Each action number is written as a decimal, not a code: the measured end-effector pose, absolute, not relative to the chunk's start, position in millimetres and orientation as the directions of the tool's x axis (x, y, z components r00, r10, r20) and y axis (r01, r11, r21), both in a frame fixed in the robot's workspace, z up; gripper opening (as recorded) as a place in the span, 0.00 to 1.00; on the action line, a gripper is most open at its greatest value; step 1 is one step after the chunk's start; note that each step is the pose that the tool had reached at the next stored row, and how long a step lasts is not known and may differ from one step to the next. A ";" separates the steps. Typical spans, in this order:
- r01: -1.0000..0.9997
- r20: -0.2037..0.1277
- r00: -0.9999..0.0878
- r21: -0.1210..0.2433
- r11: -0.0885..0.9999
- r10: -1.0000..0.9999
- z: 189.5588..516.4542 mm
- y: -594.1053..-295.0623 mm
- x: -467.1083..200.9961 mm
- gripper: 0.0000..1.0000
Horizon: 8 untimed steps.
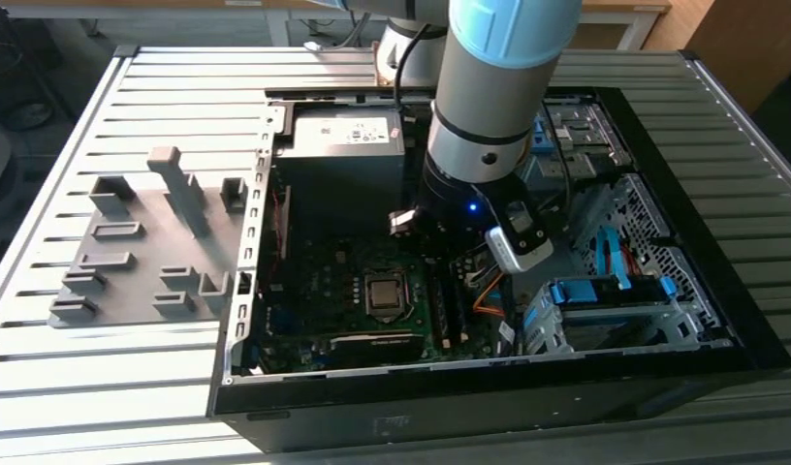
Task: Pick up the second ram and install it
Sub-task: 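Press down the second ram until it locks into place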
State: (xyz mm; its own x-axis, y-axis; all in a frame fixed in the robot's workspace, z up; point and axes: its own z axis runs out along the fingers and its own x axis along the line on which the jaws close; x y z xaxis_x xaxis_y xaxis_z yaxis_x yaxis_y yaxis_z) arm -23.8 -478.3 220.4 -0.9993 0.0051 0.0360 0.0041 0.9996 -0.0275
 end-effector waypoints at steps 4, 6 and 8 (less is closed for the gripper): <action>0.004 0.036 -0.999 -0.027 1.000 0.005 219.9 -478.2 -23.8 0.11; 0.004 0.036 -0.999 -0.027 1.000 0.005 219.7 -478.2 -23.8 0.11; 0.004 0.036 -0.999 -0.027 1.000 0.005 219.5 -478.2 -23.8 0.11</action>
